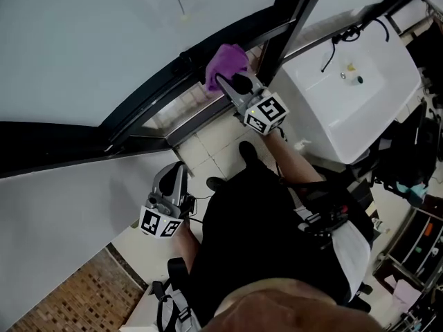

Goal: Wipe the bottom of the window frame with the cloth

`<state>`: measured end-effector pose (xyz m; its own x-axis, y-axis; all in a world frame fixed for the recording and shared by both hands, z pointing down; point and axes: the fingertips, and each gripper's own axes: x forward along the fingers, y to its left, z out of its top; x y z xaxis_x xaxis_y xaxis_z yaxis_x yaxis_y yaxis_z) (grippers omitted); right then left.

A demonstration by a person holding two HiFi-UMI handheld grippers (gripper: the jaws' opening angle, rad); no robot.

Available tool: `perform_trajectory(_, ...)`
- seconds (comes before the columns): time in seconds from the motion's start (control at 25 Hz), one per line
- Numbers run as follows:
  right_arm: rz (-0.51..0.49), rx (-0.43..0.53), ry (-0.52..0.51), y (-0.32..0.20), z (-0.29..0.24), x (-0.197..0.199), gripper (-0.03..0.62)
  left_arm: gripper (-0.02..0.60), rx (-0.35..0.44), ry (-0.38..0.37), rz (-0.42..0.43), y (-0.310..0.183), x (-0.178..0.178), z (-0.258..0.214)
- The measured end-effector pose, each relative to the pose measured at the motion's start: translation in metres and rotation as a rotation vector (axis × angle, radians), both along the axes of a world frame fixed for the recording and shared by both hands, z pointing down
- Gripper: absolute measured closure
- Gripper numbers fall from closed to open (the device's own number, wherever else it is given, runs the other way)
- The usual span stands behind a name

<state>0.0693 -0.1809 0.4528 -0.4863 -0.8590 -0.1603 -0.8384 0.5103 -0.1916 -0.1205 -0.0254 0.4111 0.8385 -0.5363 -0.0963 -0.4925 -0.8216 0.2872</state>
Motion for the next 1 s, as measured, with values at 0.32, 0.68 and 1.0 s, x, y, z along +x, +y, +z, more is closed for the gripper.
perform_trajectory(0.32, -0.253, -0.117, 0.770, -0.130, 0.049, -0.045, 0.533, 0.581, 0.013, 0.001, -0.055, 0.004, 0.017, -0.003)
perform_trajectory(0.68, -0.519, 0.205, 0.903, -0.056, 0.045, -0.043, 0.533, 0.581, 0.004, 0.006, -0.107, -0.014, 0.049, 0.005)
perform_trajectory(1.0, -0.769, 0.260, 0.892, 0.063, 0.072, -0.039, 0.531, 0.581, 0.002, -0.012, -0.092, -0.030, 0.101, 0.008)
